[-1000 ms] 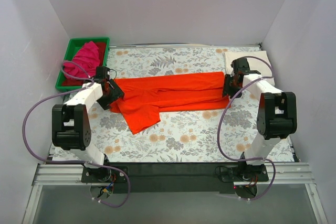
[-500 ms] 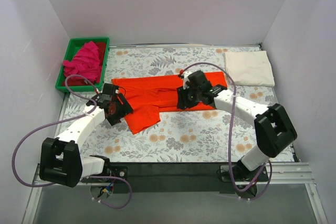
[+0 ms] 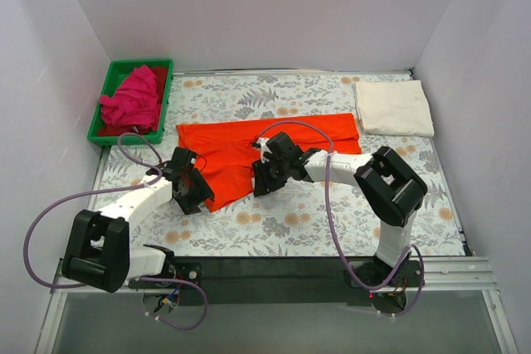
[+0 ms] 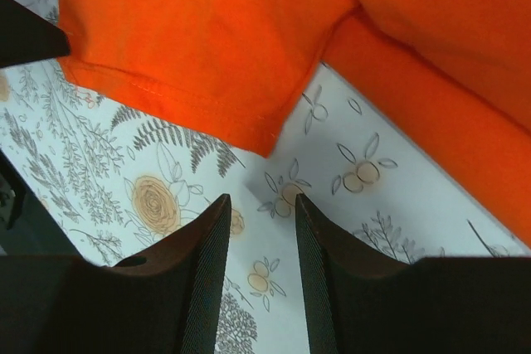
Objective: Fold and stack the t-shirts
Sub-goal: Fold the tshirt
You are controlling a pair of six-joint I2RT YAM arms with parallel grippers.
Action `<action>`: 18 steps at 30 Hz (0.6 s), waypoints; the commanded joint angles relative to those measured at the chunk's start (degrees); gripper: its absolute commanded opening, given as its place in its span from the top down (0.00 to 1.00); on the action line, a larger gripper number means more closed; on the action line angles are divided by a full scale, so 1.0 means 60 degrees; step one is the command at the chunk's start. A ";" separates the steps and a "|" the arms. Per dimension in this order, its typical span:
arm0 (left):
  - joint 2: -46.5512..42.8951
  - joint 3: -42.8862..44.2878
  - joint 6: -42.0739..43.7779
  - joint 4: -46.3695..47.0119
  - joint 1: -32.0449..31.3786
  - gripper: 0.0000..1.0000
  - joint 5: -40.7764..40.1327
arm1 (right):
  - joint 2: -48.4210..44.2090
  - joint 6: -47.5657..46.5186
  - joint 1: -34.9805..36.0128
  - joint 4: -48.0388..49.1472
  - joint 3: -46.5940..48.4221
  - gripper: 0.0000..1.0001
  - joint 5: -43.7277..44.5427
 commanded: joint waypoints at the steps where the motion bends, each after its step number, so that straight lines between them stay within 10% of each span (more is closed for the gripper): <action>1: 0.0160 -0.0135 -0.0145 0.0313 -0.0129 0.52 0.0368 | 0.0383 0.0275 0.0182 0.0646 0.0561 0.62 -0.0350; 10: 0.0908 0.0011 -0.0086 0.0533 -0.0364 0.72 0.0618 | 0.1116 0.0437 0.0329 0.0646 0.1000 0.64 -0.0379; 18: 0.0454 0.0757 -0.0174 0.0169 -0.0379 1.00 0.0092 | 0.1000 0.0203 0.0329 0.0646 0.1249 0.99 0.0059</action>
